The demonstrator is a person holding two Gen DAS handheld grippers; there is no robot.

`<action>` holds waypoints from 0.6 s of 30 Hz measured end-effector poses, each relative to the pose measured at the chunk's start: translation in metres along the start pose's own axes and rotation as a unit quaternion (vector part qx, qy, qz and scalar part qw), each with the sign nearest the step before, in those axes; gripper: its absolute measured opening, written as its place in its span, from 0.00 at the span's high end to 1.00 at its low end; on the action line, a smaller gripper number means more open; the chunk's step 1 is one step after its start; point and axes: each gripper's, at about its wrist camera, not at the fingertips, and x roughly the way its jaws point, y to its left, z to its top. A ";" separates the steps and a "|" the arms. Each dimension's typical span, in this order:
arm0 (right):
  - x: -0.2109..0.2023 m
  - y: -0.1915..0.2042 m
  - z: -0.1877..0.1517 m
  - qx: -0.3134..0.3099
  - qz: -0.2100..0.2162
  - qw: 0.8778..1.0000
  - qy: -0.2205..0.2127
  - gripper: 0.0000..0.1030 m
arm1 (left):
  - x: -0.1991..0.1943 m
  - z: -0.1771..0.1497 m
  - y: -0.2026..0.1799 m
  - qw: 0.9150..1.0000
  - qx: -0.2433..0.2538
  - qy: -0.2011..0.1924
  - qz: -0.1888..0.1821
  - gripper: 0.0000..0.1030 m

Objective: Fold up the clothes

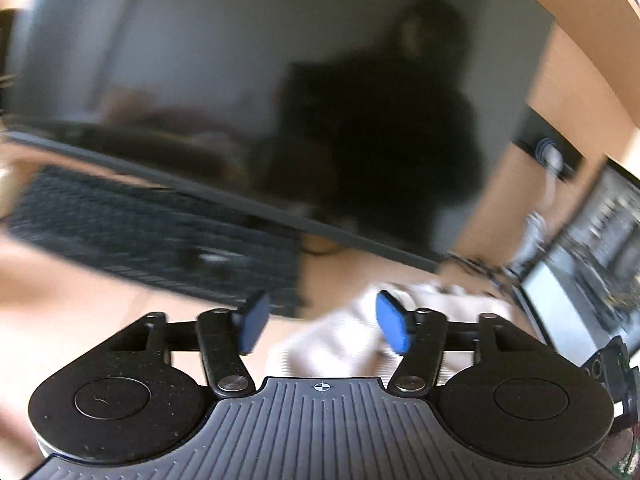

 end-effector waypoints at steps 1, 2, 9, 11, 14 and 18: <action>0.012 0.009 -0.003 -0.010 0.000 1.000 0.011 0.49 | -0.009 -0.003 0.008 1.000 -0.006 -0.006 0.012 0.27; 0.023 0.025 -0.009 -0.061 -0.024 0.998 0.014 0.50 | -0.019 -0.007 0.016 1.000 -0.011 -0.009 0.022 0.27; 0.109 0.096 -0.079 -0.489 -0.222 0.843 -0.026 0.52 | -0.051 -0.035 0.049 0.997 -0.053 -0.007 0.060 0.19; 0.128 0.095 -0.087 -0.549 -0.241 0.800 -0.024 0.68 | -0.054 -0.042 0.054 0.996 -0.065 -0.003 0.064 0.18; 0.124 0.096 -0.095 -0.624 -0.259 0.736 -0.035 0.89 | -0.049 -0.045 0.053 0.996 -0.064 0.008 0.056 0.16; 0.064 0.107 -0.068 -0.666 -0.289 0.678 -0.111 0.92 | -0.032 -0.045 0.043 0.998 -0.053 0.026 0.035 0.13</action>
